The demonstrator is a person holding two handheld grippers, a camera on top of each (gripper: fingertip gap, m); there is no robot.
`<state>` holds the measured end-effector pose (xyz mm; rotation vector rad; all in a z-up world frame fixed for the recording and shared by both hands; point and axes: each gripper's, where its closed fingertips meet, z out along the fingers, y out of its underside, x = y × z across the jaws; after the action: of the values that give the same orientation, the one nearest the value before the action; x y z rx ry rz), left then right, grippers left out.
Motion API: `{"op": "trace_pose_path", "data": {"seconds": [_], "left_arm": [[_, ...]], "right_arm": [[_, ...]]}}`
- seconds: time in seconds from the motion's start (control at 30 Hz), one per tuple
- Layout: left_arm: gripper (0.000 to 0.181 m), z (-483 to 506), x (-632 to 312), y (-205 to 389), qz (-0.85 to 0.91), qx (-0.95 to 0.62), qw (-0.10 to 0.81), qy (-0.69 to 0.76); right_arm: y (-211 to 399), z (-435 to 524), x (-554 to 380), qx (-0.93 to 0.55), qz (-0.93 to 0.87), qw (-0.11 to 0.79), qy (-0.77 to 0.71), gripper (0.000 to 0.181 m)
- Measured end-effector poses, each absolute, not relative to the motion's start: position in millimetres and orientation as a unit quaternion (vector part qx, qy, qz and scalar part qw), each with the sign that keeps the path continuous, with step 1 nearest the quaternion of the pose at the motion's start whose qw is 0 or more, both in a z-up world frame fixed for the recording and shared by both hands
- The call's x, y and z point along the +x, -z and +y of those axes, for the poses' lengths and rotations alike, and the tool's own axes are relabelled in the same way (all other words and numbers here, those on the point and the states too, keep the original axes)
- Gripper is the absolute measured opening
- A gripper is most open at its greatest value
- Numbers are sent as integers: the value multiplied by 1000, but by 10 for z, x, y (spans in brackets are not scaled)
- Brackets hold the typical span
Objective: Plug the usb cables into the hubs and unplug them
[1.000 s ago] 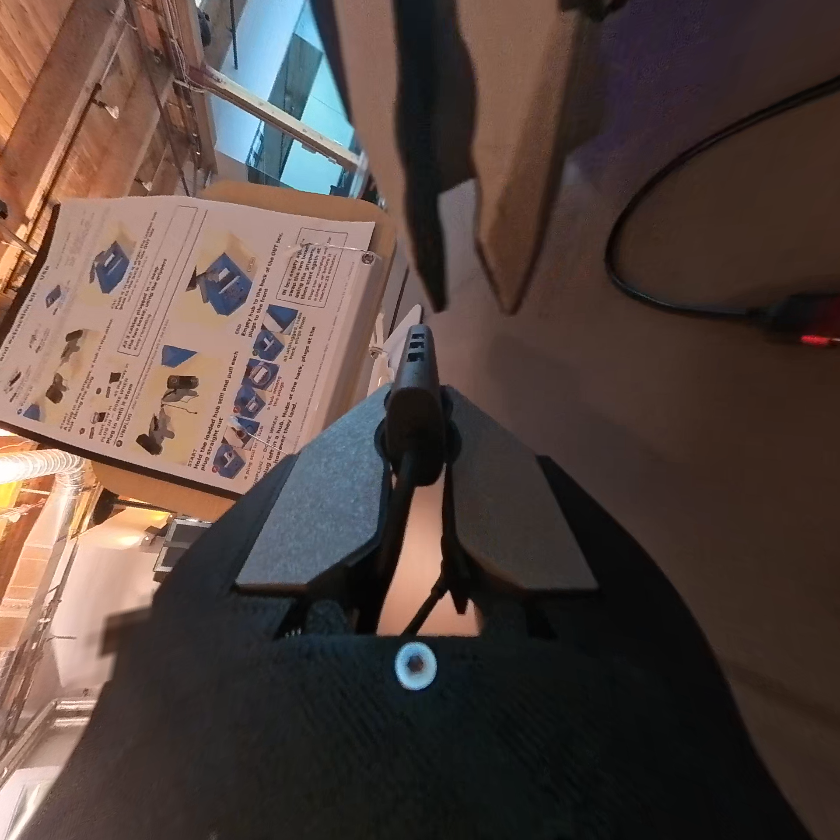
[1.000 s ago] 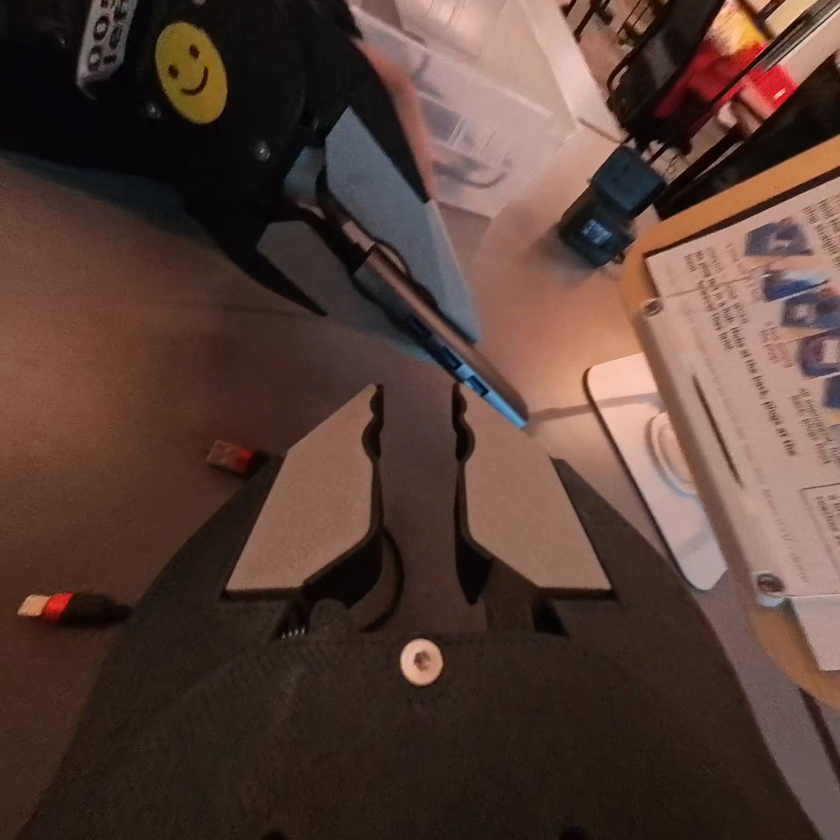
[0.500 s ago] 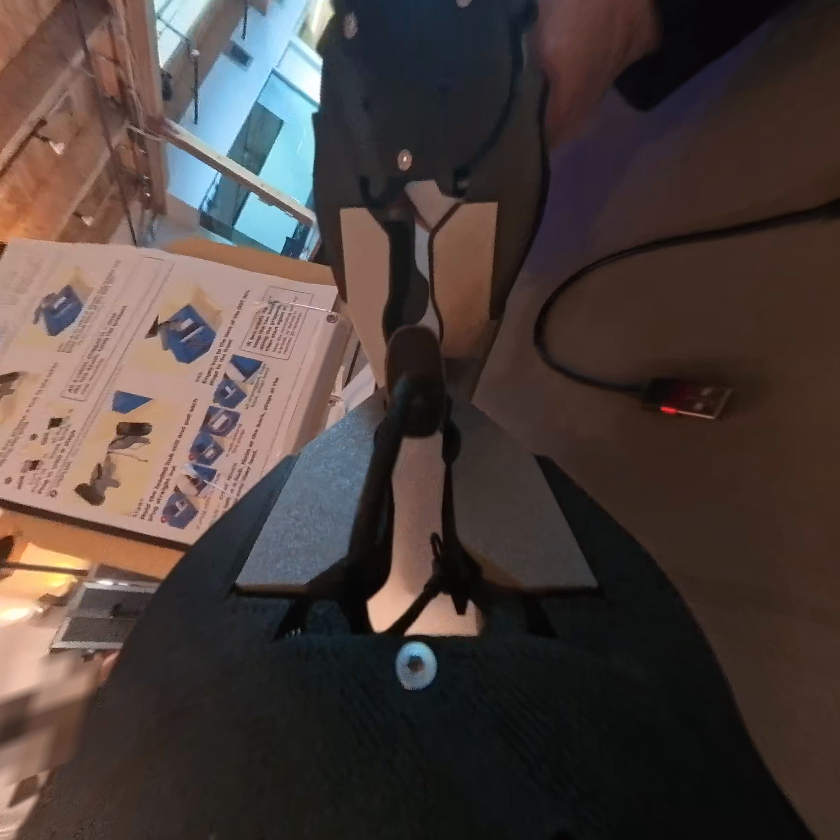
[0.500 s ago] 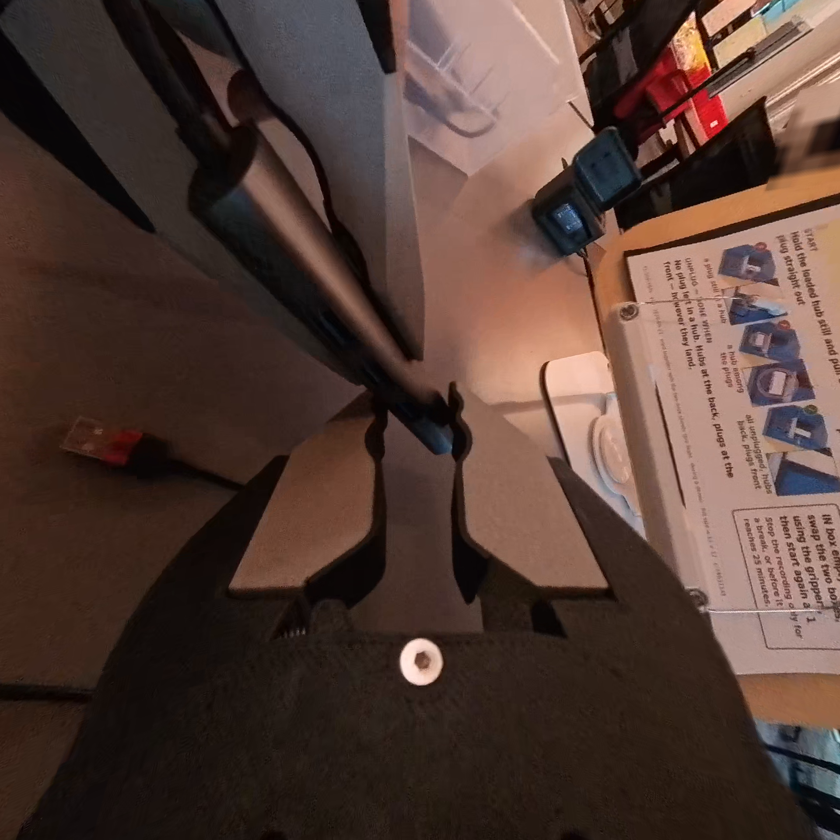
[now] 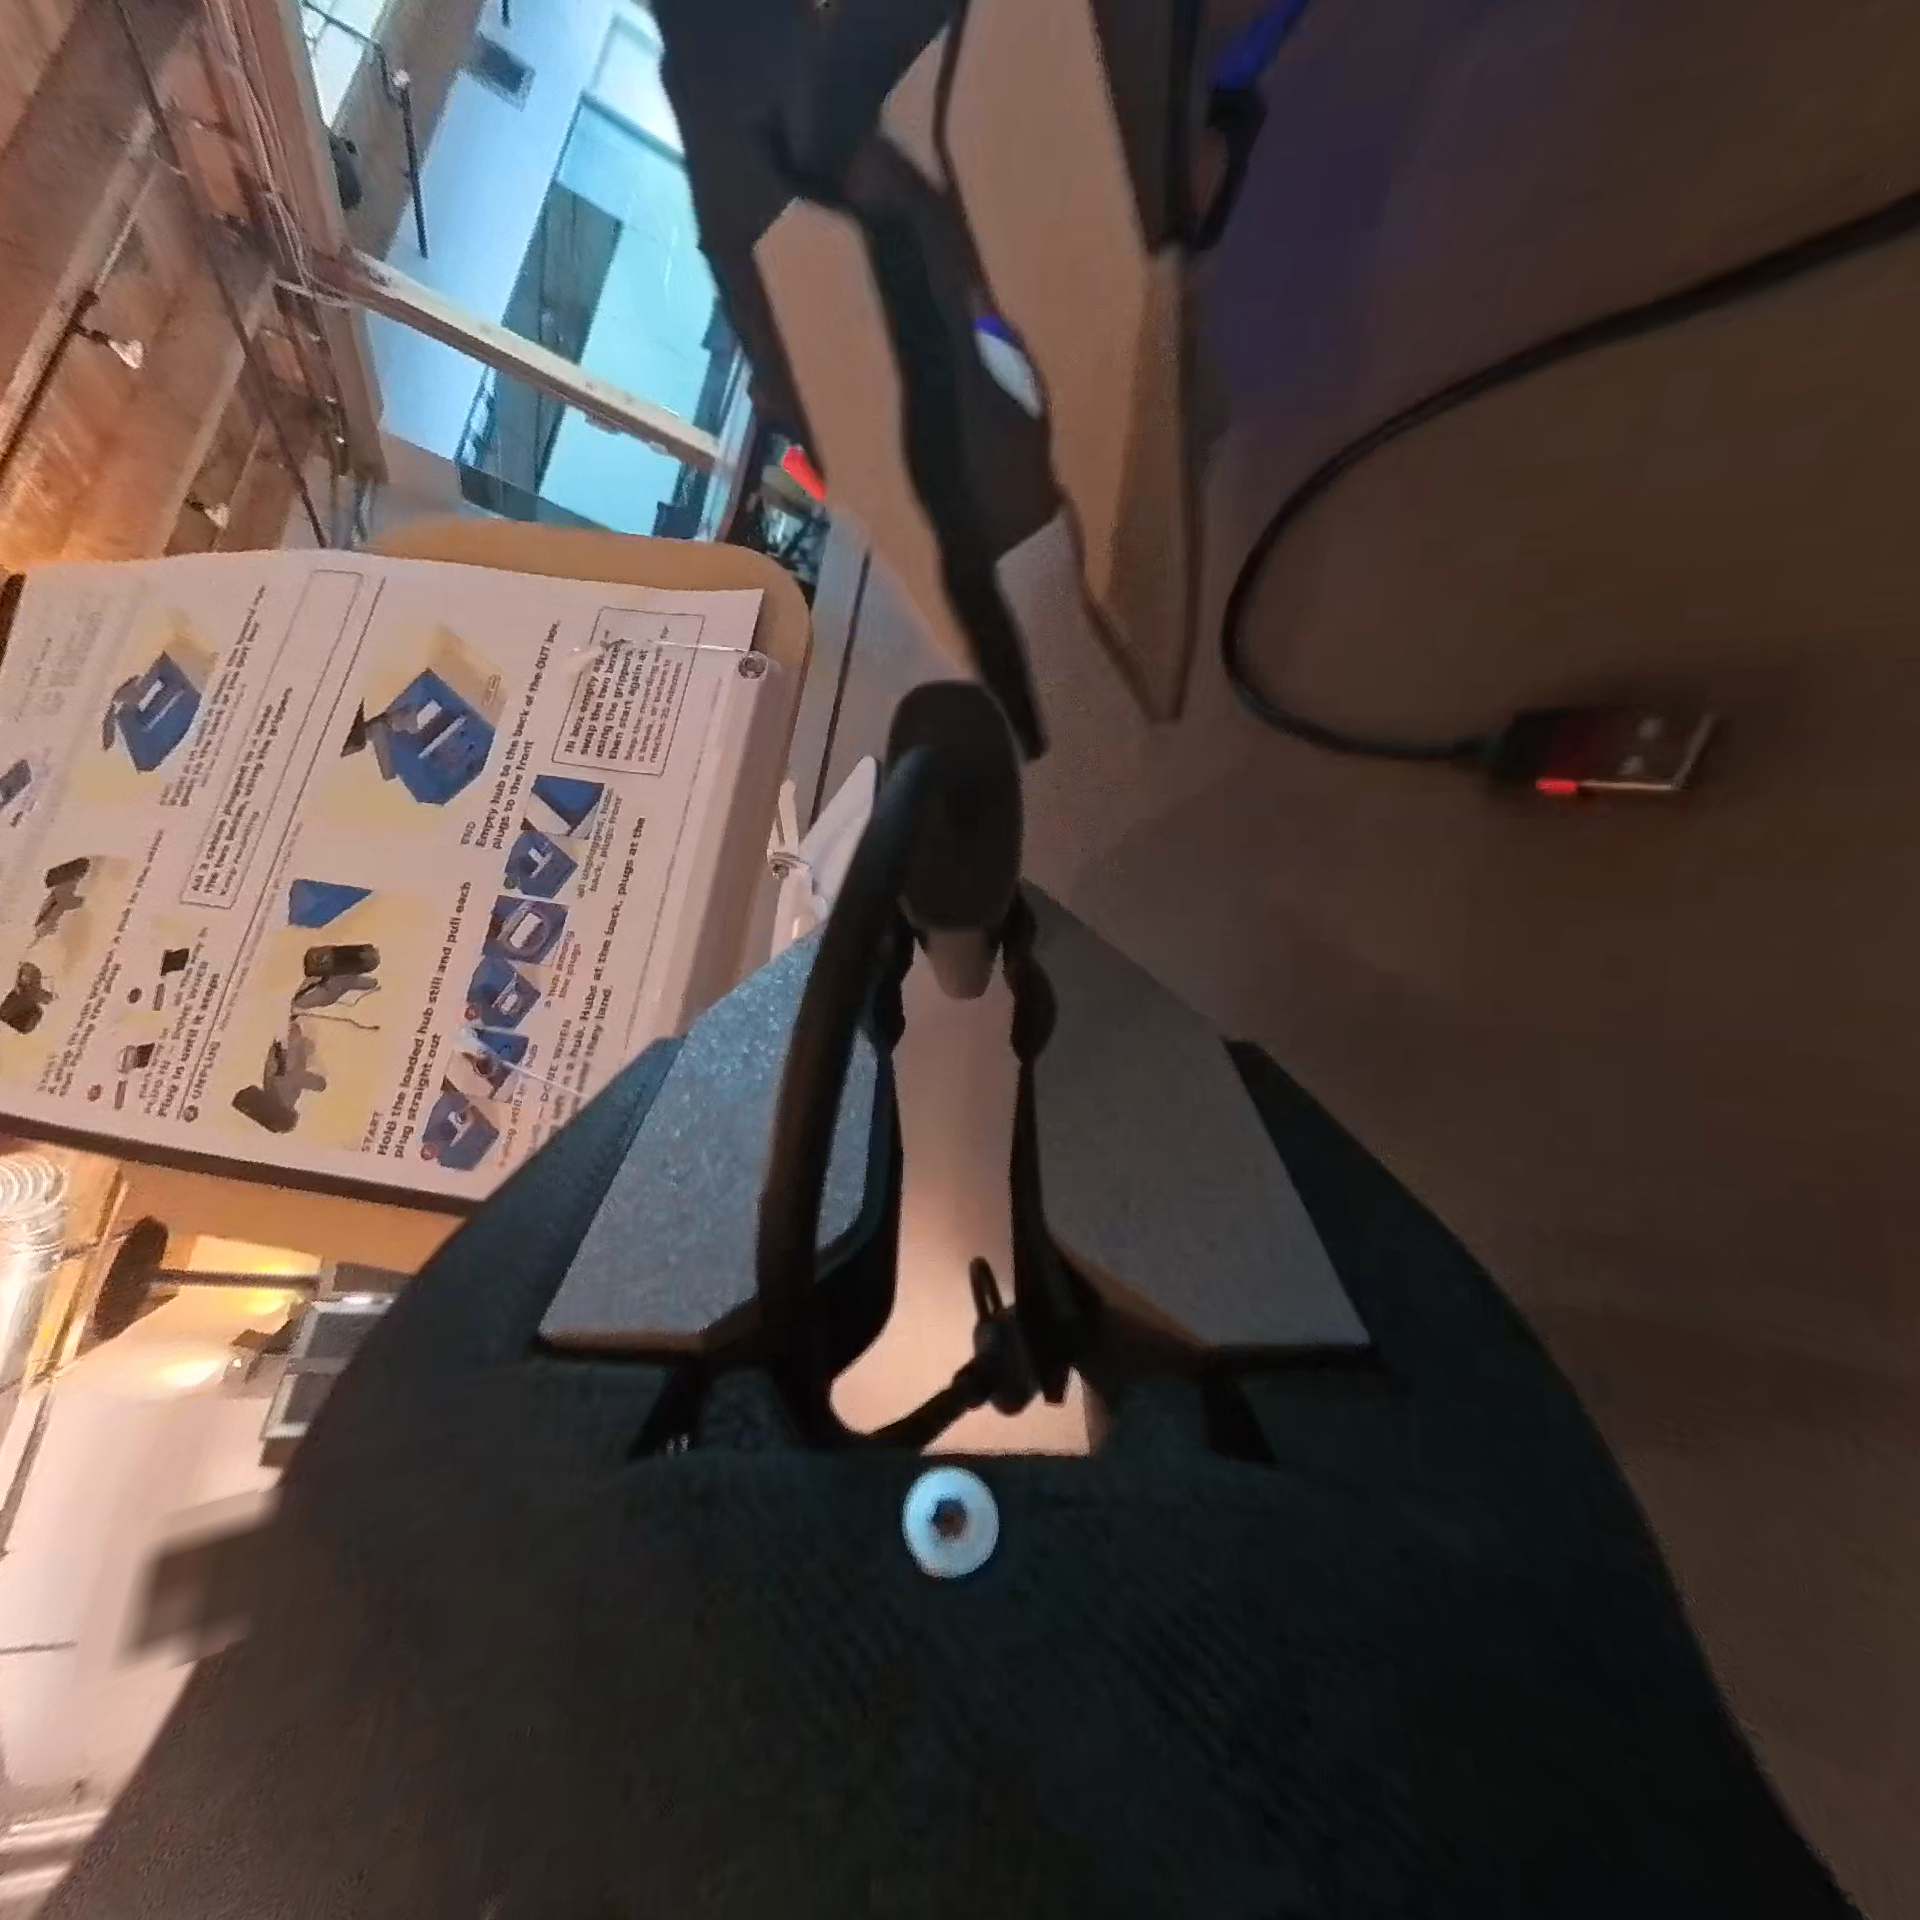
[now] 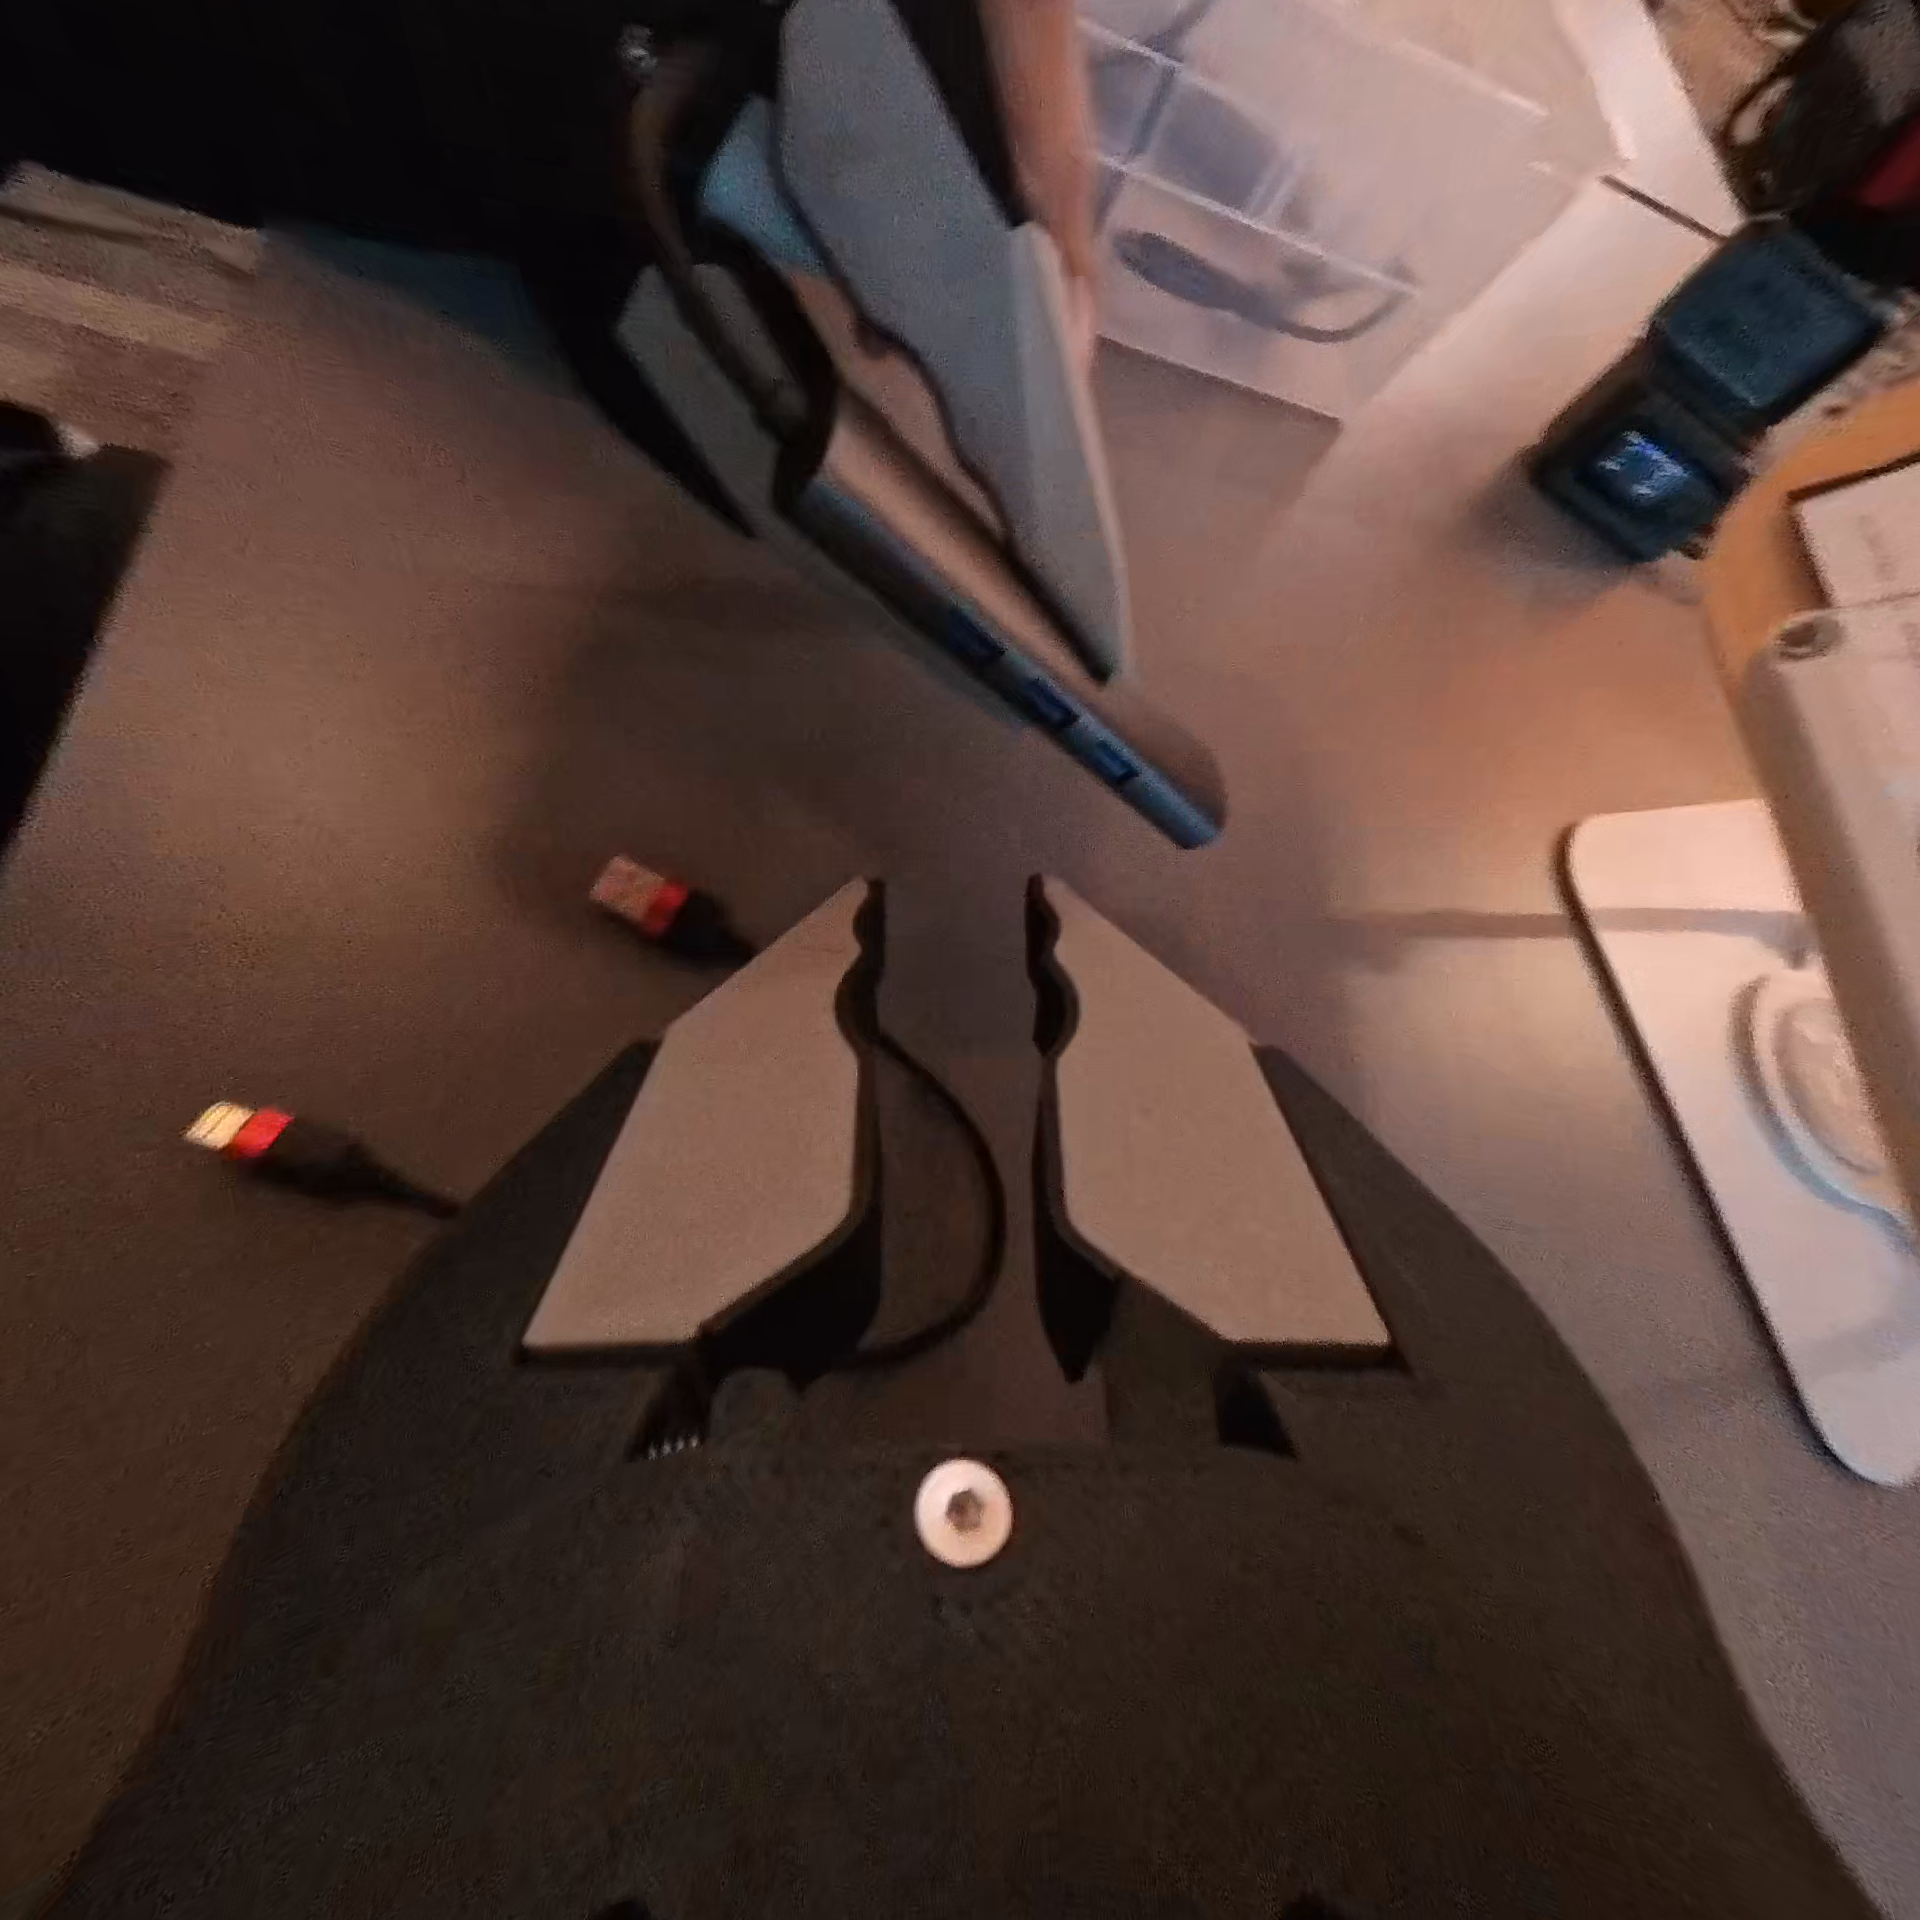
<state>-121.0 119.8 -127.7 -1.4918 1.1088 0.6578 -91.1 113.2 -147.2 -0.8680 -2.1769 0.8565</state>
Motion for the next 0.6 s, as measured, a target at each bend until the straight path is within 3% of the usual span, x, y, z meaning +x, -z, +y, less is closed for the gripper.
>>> {"op": "trace_pose_path", "data": {"seconds": [0.17, 0.27, 0.4, 0.6], "left_arm": [[15, 1118, -1198, 1375, 487, -623, 531, -304], [15, 1099, -1166, 1449, 500, -619, 518, -315], [15, 1106, -1118, 1446, 498, -621, 527, -297], [15, 1150, -1276, 1409, 470, -637, 525, -314]], "right_arm": [[1756, 852, -660, -294, -868, 202, -344, 34], [1950, 784, -643, -272, -892, 182, -313, 39], [1992, 758, -709, -279, -890, 164, -321, 18], [2000, 969, -892, -350, -864, 186, -312, 11]]}}
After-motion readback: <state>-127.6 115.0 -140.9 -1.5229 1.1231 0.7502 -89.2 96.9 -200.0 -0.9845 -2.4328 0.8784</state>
